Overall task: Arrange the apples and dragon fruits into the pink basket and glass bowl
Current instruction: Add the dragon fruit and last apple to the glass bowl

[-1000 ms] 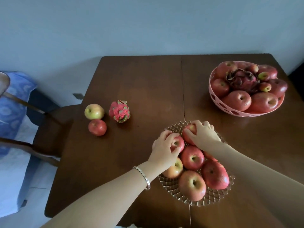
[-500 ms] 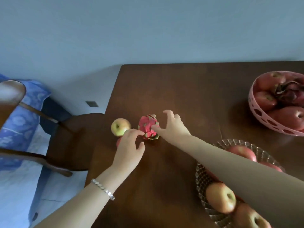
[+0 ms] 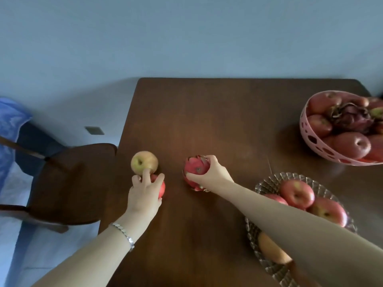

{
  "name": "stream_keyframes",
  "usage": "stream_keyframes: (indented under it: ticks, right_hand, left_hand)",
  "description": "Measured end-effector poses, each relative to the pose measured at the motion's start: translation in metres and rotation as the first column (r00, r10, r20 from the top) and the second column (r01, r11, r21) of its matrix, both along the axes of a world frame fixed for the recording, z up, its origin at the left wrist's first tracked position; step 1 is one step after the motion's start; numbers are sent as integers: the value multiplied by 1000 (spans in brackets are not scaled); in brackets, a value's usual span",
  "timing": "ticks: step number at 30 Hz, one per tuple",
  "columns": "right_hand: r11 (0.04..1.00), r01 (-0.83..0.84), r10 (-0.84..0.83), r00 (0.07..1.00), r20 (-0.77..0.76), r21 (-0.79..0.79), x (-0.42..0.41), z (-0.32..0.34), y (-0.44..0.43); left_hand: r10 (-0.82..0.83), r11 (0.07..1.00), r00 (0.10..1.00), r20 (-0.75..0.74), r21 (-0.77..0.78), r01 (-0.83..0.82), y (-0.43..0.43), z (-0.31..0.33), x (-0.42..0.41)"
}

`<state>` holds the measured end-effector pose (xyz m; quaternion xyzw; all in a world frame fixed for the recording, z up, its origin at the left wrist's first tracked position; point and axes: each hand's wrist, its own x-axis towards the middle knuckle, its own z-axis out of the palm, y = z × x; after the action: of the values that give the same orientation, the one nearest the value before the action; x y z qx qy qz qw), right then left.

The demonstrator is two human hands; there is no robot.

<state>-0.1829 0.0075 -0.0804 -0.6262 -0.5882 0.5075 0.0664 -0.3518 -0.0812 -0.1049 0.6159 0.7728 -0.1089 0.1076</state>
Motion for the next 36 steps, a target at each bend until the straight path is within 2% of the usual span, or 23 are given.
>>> stream_keyframes:
  ticks: [4,8,12,15,18,24,28,32,36]
  right_hand:
    - [989,80,-66,992,-111,127,61,33,-23]
    - [958,187,-154,975,-163,216,134,67,-41]
    - [917,286,-259,957,-129,280,209,84,-62]
    - [917,268,-265,963,-50,296,246,78,-77]
    - [932,216,-234,972,31,290,266,60,-91]
    - [931,330,-323,944,-71,153,283,36,-99]
    - [924,365,-360,931,-66,111,285,31,-96]
    - [937,338,-334,941,-57,88,286,35,-90]
    - [952,279,-288,956,59,129,282,38,-88]
  left_hand:
    - [64,998,994,90,5,-65,-1,11,16]
    - [89,990,937,339,73,-121,-3,37,60]
    - [-65,975,845,531,213,-59,-11,71,130]
    - [-219,946,804,552,322,36,-19,84,180]
    - [-257,952,788,559,287,107,-24,81,221]
    - [-342,937,837,428,219,271,-24,58,274]
    - [-384,923,853,355,178,341,-26,51,288]
    - [-245,969,808,536,130,208,-27,54,290]
    - [-202,978,808,553,150,142,-31,59,290]
